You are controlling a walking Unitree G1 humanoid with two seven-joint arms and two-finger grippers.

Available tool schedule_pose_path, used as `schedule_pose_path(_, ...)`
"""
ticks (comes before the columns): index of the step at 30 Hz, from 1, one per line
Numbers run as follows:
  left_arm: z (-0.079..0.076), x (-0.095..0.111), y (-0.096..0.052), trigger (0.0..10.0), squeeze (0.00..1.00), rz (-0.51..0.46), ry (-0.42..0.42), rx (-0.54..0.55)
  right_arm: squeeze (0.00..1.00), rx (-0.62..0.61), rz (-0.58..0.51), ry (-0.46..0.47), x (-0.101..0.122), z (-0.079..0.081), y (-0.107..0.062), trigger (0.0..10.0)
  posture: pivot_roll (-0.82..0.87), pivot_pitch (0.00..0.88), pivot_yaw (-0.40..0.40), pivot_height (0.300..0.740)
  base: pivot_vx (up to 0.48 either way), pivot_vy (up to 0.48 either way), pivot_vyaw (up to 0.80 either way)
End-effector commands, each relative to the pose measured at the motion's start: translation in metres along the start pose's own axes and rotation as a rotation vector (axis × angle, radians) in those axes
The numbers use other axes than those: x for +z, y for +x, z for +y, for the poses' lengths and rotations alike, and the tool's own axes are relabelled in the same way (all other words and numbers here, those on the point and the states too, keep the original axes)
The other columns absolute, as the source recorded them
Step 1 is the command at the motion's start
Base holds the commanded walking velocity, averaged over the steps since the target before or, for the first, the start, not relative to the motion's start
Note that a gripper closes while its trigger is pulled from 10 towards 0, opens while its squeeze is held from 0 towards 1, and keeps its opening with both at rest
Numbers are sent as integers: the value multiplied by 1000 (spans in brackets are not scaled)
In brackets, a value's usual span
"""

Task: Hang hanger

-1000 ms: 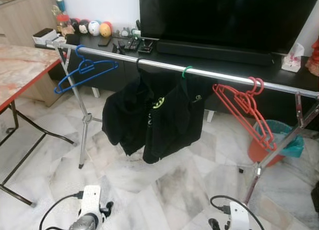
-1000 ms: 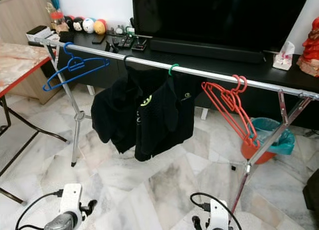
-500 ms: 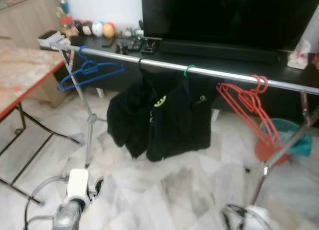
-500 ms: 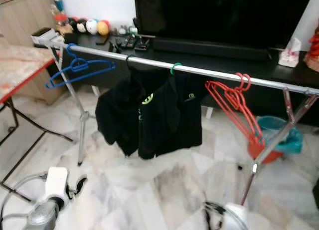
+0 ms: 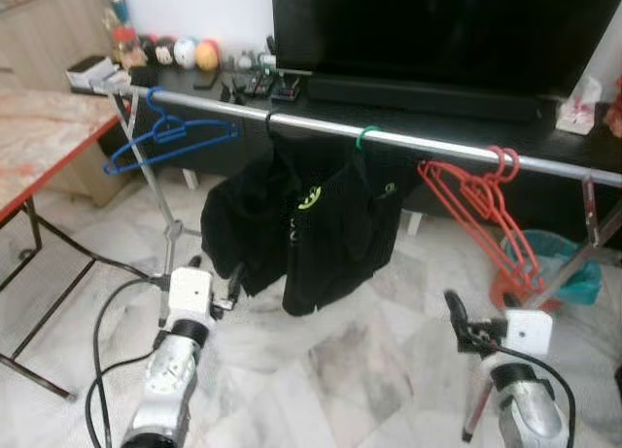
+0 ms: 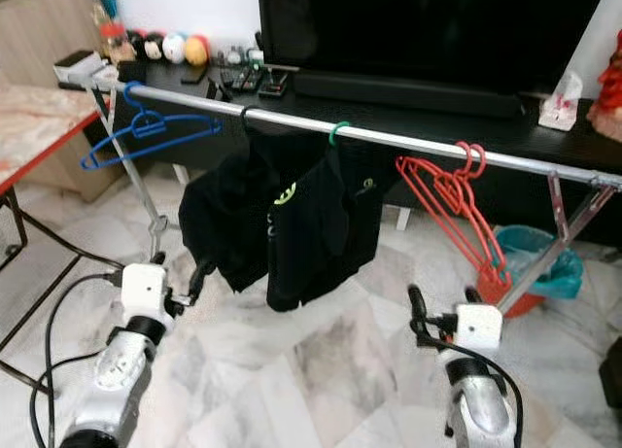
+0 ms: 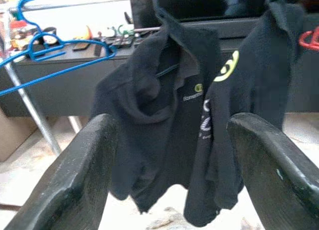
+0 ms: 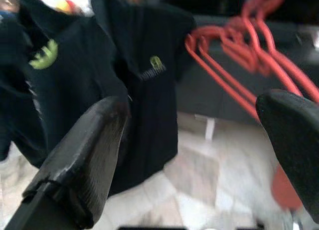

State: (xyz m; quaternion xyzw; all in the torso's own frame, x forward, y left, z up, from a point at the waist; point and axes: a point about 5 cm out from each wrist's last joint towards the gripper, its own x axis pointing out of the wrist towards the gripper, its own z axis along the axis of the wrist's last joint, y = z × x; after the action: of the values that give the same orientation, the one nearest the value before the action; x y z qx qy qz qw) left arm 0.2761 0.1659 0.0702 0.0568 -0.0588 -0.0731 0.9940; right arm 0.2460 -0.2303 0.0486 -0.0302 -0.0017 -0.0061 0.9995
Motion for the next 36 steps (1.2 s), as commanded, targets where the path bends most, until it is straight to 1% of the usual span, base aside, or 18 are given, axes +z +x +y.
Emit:
schedule_pose_path(1,1,6,-8,10000,0,-13,12,7,0,-26,-14,3,6,-1,-6,10000,26,0,-37,740,0,0,0)
schedule_pose_path(2,1,6,-8,10000,0,-13,12,7,0,-26,-14,3,6,-1,-6,10000,26,0,-37,740,0,0,0)
schedule_pose_path(4,0,5,-19,10000,0,0,19,6,0,-117,-39,46,10,-5,-14,10000,32,0,-29,740,0,0,0)
schedule_pose_path(6,-1,3,-24,10000,0,20,4,5,0,-160,-41,84,10,-1,-20,10000,38,0,-19,740,0,0,0)
schedule_pose_path(7,-1,4,-22,10000,0,24,9,-10,0,-148,-30,84,10,5,-21,10000,36,0,-13,740,0,0,0)
schedule_pose_path(8,-1,4,-22,10000,0,24,9,-10,0,-148,-30,84,10,5,-21,10000,36,0,-13,740,0,0,0)
schedule_pose_path(10,3,11,-13,10000,0,8,34,-27,0,-131,-25,69,11,13,-20,10000,23,0,5,740,0,0,0)
schedule_pose_path(11,10,18,-5,10000,0,-7,27,-15,0,-150,-29,91,13,17,-18,10000,4,0,24,740,0,0,0)
schedule_pose_path(13,13,20,-2,10000,0,-8,23,-10,0,-161,-28,103,13,18,-17,10000,2,0,26,740,0,0,0)
schedule_pose_path(14,14,22,3,10000,0,-11,27,-14,0,-167,-26,116,14,20,-16,10000,-6,0,32,740,0,0,0)
schedule_pose_path(18,8,24,7,10000,0,-11,22,-34,0,-166,-19,127,14,27,-14,10000,-23,0,45,740,0,0,0)
schedule_pose_path(19,4,24,7,10000,0,-12,13,-42,0,-167,-20,130,15,28,-14,10000,-30,0,50,740,0,0,0)
schedule_pose_path(20,-3,23,8,10000,0,-10,-4,-55,0,-164,-26,136,16,30,-12,10000,-35,0,52,740,0,0,0)
schedule_pose_path(25,-10,22,9,10000,0,-2,-14,-65,0,-165,-24,134,18,30,-9,10000,-35,0,42,740,0,0,0)
schedule_pose_path(26,-12,21,10,10000,0,-1,-15,-68,0,-153,-31,127,22,30,-5,10000,-28,0,30,740,0,0,0)
schedule_pose_path(29,-12,23,13,10000,0,-5,-22,-58,0,-149,-38,126,25,28,-2,10000,-24,0,25,740,0,0,0)
schedule_pose_path(32,-12,24,16,10000,0,-7,-24,-58,0,-129,-43,123,28,31,3,10000,-23,0,23,740,0,0,0)
schedule_pose_path(36,-8,26,22,10000,0,-11,-26,-47,0,-117,-55,124,33,34,9,10000,-17,0,17,740,0,0,0)
